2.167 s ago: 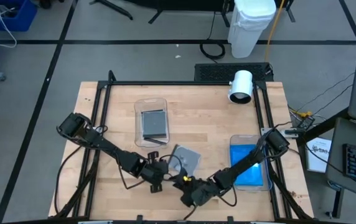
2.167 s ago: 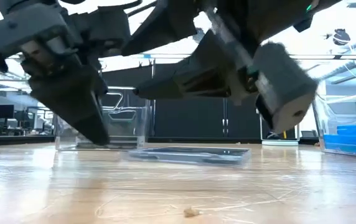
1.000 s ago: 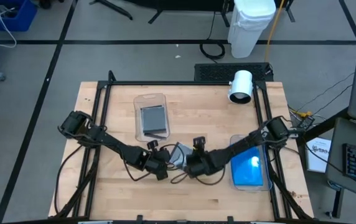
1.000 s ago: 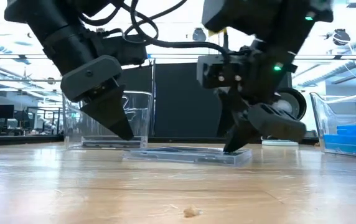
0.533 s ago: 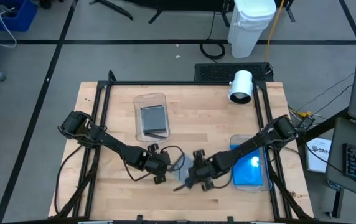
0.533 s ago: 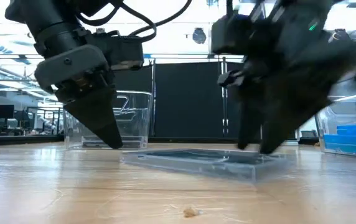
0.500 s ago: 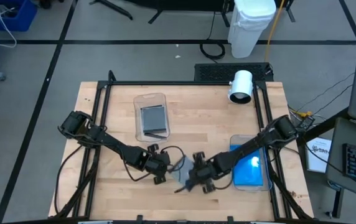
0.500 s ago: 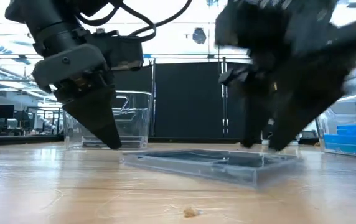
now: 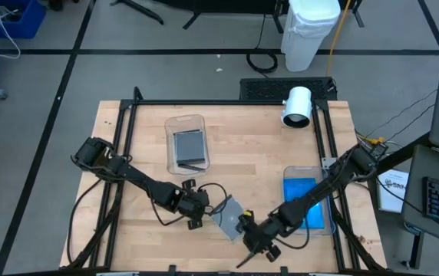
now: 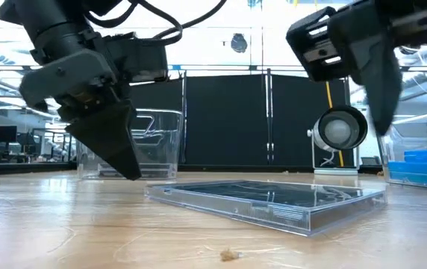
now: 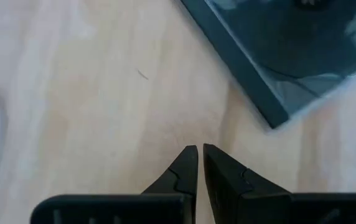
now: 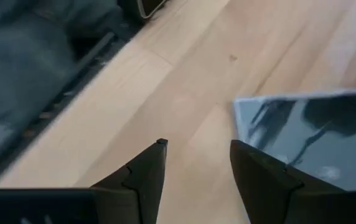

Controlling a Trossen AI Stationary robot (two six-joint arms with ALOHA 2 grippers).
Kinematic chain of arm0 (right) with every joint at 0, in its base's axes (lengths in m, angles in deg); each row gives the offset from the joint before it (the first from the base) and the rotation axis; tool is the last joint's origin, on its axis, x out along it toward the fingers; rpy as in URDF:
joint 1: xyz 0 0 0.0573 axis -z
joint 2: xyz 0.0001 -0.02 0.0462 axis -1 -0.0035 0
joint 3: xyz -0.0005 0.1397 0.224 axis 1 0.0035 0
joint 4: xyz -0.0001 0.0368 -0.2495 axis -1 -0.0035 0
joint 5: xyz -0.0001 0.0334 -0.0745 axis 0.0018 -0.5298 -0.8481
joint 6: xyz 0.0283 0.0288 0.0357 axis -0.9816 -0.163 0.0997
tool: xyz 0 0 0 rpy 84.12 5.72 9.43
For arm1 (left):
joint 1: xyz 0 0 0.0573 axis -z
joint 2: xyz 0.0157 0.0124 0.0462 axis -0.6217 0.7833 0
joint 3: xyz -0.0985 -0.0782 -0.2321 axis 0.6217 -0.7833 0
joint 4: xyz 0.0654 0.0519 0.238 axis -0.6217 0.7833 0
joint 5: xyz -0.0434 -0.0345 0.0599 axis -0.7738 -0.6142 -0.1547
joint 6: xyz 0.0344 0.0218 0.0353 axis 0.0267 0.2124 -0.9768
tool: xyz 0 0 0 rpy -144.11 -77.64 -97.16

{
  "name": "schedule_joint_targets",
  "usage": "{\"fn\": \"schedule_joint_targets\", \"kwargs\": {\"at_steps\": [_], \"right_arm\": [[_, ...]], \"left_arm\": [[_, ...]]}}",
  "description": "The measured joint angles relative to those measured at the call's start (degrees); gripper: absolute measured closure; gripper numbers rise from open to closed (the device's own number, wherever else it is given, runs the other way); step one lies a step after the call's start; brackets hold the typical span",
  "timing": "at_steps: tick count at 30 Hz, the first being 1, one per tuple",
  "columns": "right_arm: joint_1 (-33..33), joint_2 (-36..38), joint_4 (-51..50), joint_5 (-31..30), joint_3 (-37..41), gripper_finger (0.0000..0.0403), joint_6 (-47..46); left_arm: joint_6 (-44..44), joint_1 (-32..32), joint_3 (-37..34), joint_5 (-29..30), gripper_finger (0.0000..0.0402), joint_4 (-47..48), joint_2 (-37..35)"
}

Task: Pick & place jewel cases by type
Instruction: Put the black disc case into the left transparent bin

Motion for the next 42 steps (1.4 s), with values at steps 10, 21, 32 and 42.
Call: {"fn": "schedule_joint_targets", "kwargs": {"at_steps": [10, 21, 32, 42], "right_arm": [[-0.7, 0.0, 10.1, -16.3, 9.2, 0.0227, 5.1], [-1.0, 0.1, 7.9, -17.0, 10.9, 0.0193, 4.3], [-0.7, -0.5, 6.8, -23.7, 10.9, 0.0188, 9.2], [0.1, -4.6, 7.8, -29.2, 10.7, 0.0188, 9.7]], "left_arm": [[-0.4, -5.0, 0.0, 5.0, 0.0366, -2.9, 0.0], [0.6, -8.6, 0.0, 1.8, 0.0366, -4.5, 0.0], [14.3, -8.3, 0.0, -7.7, 0.0366, -5.9, 0.0], [17.8, -7.0, 0.0, -6.8, 0.0366, -7.3, 1.9]]}}
